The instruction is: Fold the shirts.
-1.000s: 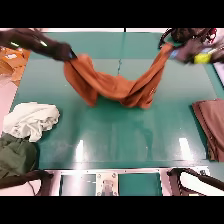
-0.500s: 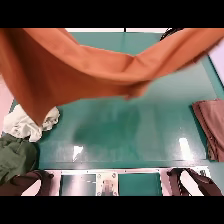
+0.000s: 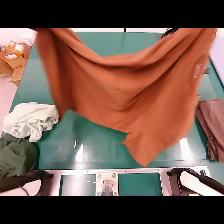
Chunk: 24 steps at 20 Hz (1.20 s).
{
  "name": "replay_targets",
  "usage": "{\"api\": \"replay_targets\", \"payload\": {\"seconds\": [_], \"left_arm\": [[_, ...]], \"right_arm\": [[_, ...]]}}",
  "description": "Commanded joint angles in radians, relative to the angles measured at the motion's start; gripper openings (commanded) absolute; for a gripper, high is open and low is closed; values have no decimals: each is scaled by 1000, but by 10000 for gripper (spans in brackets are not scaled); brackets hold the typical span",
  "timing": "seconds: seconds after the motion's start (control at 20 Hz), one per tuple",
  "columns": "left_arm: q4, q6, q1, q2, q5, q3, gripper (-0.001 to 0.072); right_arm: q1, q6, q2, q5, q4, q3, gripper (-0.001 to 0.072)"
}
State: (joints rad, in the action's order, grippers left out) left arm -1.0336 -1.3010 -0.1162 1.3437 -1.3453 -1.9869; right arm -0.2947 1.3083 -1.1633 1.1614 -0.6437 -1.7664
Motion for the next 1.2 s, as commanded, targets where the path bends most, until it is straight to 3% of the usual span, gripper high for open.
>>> {"api": "replay_targets", "payload": {"seconds": [0.0, 0.2, 0.4, 0.45, 0.5, 0.55, 0.6, 0.75, 0.9, 0.95, 1.05, 1.15], "left_arm": [[174, 1, 0, 294, -2, -2, 22], [212, 1, 1, 600, 73, -2, 23], [216, 0, 1, 708, 281, -2, 23], [216, 1, 1, 710, 306, -3, 37], [216, 0, 2, 710, 309, -7, 305], [209, -1, 7, 708, 286, -19, 720], [209, -1, 20, 708, 232, -39, 672], [208, -2, 98, 708, 2, -95, 672], [210, -11, 180, 706, -165, -90, 672], [211, -12, 203, 706, -195, -90, 672], [211, -34, 238, 706, -223, -90, 672], [211, -34, 262, 706, -257, -90, 672]], "right_arm": [[59, -53, -232, -26, -5, 75, 19], [80, -57, -498, -25, -5, 92, 19], [84, -56, -668, -16, -5, 92, 21], [83, -56, -686, -7, -6, 93, 66], [75, -56, -688, -2, -34, 92, 235], [56, -43, -681, 13, -71, 83, 320], [30, -7, -667, 42, -120, 69, 320], [-92, 85, -582, 178, -320, 74, 260], [-200, 106, -453, 250, -416, 262, 264], [-229, 106, -399, 228, -416, 376, 287], [-260, 106, -318, 158, -415, 597, 502], [-257, 90, -298, 131, -396, 771, 510]]}}
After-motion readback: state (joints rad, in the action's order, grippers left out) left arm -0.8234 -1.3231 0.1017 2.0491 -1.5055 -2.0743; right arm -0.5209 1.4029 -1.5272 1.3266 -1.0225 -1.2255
